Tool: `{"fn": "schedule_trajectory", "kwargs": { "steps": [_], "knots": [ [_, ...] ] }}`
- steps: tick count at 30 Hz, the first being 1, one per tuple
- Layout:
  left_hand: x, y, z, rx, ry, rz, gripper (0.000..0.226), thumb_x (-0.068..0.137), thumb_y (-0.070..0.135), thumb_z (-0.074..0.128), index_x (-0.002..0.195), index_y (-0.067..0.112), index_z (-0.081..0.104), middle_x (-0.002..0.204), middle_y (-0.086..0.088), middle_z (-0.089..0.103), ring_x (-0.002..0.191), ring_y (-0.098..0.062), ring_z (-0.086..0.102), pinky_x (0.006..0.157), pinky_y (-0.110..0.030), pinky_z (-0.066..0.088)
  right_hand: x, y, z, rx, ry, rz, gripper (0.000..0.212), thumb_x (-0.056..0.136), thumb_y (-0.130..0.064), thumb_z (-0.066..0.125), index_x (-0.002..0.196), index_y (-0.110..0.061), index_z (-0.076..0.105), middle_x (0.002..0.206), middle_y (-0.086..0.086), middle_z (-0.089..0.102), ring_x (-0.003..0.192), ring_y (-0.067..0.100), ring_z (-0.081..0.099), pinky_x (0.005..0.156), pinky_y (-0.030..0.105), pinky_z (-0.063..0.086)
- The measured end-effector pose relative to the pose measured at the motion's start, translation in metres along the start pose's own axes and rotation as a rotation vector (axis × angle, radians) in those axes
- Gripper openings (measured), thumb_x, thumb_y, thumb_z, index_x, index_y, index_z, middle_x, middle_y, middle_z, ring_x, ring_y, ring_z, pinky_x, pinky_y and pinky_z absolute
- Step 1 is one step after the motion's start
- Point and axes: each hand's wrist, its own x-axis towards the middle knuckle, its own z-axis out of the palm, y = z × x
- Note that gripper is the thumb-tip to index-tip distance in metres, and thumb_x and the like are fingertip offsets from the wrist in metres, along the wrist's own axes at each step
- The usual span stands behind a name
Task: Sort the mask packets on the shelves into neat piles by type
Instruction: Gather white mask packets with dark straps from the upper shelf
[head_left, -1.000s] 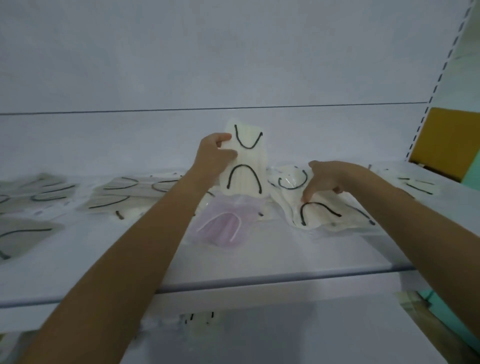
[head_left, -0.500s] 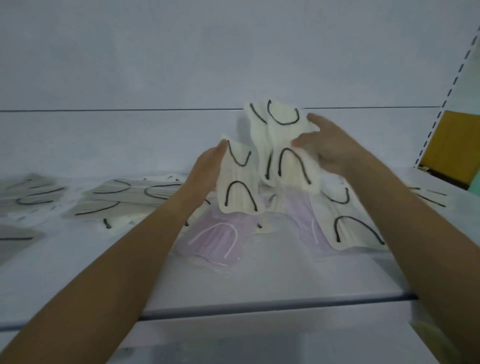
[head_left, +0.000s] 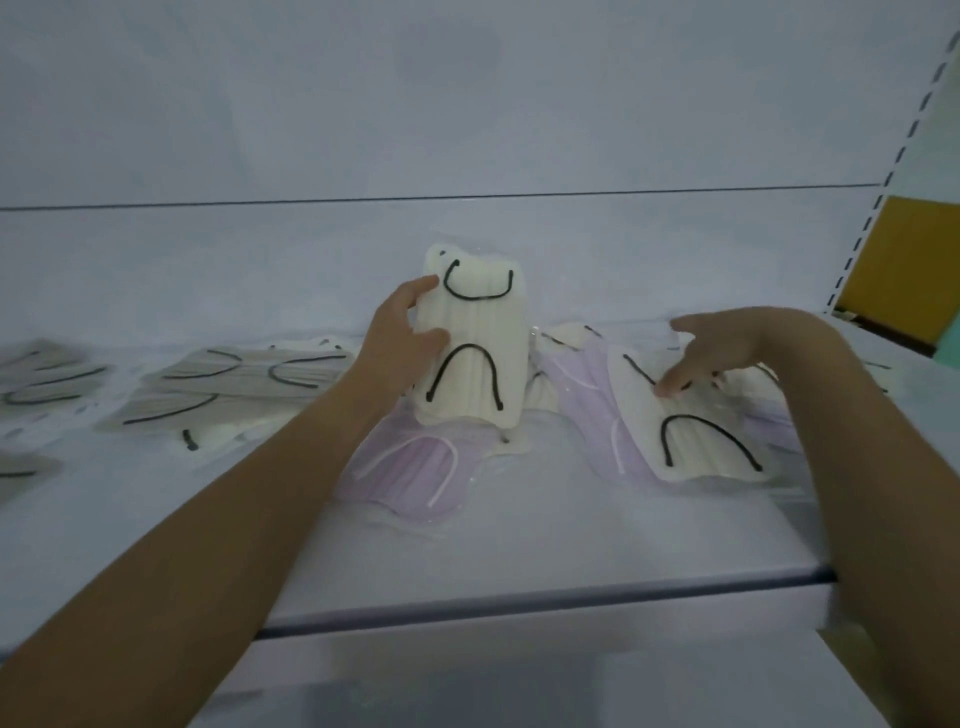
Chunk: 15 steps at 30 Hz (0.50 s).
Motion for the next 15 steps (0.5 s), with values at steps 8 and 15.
{"fn": "schedule_trajectory", "kwargs": {
  "steps": [8, 15],
  "knots": [
    [-0.002, -0.002, 0.006, -0.011, -0.014, -0.014, 0.051, 0.085, -0.003, 0.054, 0.130, 0.020, 0.047, 0.124, 0.002, 0.047, 0.110, -0.021, 0.053, 0.093, -0.036, 0.049, 0.018, -0.019, 0.028, 0.070, 0.163, -0.065, 0.106, 0.073, -0.060, 0.065, 0.149, -0.014, 0.007, 0.155, 0.010, 0.020, 0.141, 0.029, 0.023, 0.111, 0.041, 0.023],
    [0.001, -0.006, 0.003, -0.002, 0.067, -0.050, 0.049, 0.086, 0.000, 0.052, 0.131, 0.017, 0.048, 0.135, -0.005, 0.042, 0.119, -0.024, 0.050, 0.101, -0.041, 0.045, 0.014, -0.028, 0.032, 0.079, 0.227, -0.022, 0.099, 0.072, -0.058, 0.068, 0.144, -0.007, 0.022, 0.148, 0.013, 0.033, 0.134, 0.031, 0.035, 0.103, 0.039, 0.032]
  ]
}}
